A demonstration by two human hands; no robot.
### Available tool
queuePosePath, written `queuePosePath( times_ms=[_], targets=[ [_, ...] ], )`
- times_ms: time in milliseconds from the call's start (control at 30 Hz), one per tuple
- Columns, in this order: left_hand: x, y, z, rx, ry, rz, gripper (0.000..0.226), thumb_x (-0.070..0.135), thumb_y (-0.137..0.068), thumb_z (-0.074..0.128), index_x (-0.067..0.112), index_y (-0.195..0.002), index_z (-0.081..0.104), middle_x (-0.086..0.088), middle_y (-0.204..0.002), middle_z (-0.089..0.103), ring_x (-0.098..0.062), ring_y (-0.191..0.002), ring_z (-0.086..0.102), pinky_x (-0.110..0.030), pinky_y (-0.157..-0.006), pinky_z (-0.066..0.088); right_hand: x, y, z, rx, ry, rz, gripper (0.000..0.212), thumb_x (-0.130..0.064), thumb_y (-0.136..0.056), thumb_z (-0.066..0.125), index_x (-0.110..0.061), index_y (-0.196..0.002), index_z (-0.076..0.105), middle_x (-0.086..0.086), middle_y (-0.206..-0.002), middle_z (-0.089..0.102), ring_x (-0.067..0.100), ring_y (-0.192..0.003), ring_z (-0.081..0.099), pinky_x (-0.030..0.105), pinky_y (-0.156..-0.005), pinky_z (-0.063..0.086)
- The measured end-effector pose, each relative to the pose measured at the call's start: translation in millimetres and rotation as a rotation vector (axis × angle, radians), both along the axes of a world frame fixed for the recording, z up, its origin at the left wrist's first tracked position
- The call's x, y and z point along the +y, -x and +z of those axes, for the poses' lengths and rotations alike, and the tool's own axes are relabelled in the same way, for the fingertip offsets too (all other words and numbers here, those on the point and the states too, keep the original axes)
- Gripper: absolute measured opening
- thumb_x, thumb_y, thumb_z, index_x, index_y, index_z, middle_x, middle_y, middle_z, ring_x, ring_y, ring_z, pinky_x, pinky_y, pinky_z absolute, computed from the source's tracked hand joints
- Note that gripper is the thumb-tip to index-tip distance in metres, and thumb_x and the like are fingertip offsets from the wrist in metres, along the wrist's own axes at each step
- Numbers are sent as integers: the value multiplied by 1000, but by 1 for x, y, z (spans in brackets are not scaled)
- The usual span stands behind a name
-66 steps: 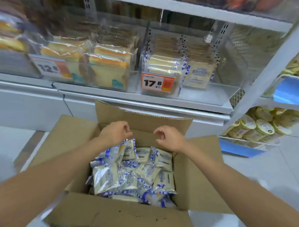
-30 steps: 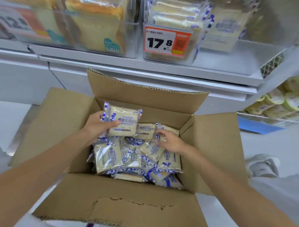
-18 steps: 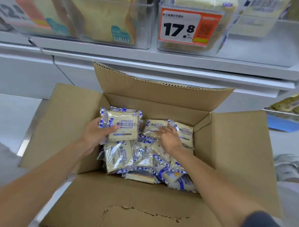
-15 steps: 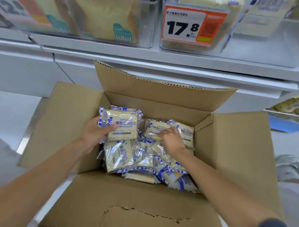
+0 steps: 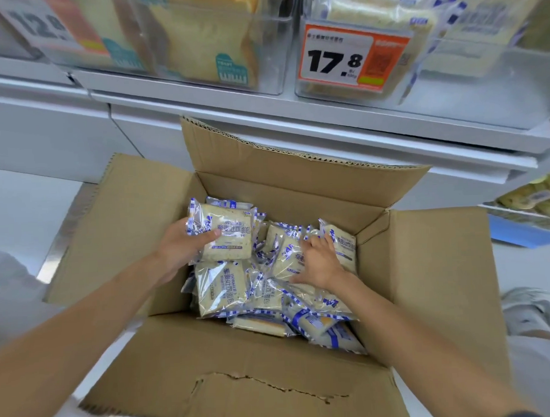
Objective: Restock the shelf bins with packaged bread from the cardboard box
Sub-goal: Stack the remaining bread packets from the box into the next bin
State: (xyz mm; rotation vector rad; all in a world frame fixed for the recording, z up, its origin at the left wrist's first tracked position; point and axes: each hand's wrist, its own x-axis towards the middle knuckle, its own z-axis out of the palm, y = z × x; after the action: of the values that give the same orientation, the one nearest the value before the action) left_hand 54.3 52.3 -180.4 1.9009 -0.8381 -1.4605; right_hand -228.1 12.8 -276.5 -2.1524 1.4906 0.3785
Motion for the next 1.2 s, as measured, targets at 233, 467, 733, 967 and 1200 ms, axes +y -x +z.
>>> queuePosePath(
  times_ms=[233, 467, 733, 967, 1200],
  targets=[
    [-1, 15, 23, 40, 41, -67, 20, 23, -88, 71, 27, -106, 65, -2, -103, 74, -22, -98, 69, -36, -81, 59, 2, -4, 63, -310, 17, -78, 98, -61, -65, 77, -19, -141, 31, -2, -131, 47, 17, -124, 43, 41, -118, 20],
    [-14, 67, 96, -10, 198, -268, 42, 42, -80, 75, 29, -117, 58, 7, -118, 68, -12, -104, 66, -28, -91, 51, -17, -21, 166, -362, 198, 132, 115, -63, -67, 75, -25, -155, 12, 3, -151, 24, 19, -136, 28, 39, -115, 30],
    [-21, 109, 182, -155, 407, -436, 16, 21, -90, 60, 25, -106, 60, 0, -99, 70, -21, -92, 67, -32, -81, 53, -16, 22, 279, -309, 316, 234, 126, -76, -61, 70, -33, -154, -3, -2, -155, 33, 18, -141, 30, 40, -117, 21],
    [-63, 165, 258, -168, 729, -526, 35, 10, -96, 57, 21, -126, 43, 23, -108, 50, -3, -104, 56, 1, -66, 40, -47, 74, 391, -276, 621, 118, 63, -38, -77, 78, -14, -129, 52, 8, -113, 51, 24, -107, 49, 30, -85, 36],
    [-153, 173, 274, -702, 921, -614, 76, 49, -89, 63, 23, -151, 29, 5, -155, 35, -14, -141, 33, -37, -116, 29, -115, 140, 438, -200, 950, 33, 48, -31, -79, 74, -11, -119, 57, 11, -115, 53, 29, -105, 52, 43, -90, 44]
  ],
)
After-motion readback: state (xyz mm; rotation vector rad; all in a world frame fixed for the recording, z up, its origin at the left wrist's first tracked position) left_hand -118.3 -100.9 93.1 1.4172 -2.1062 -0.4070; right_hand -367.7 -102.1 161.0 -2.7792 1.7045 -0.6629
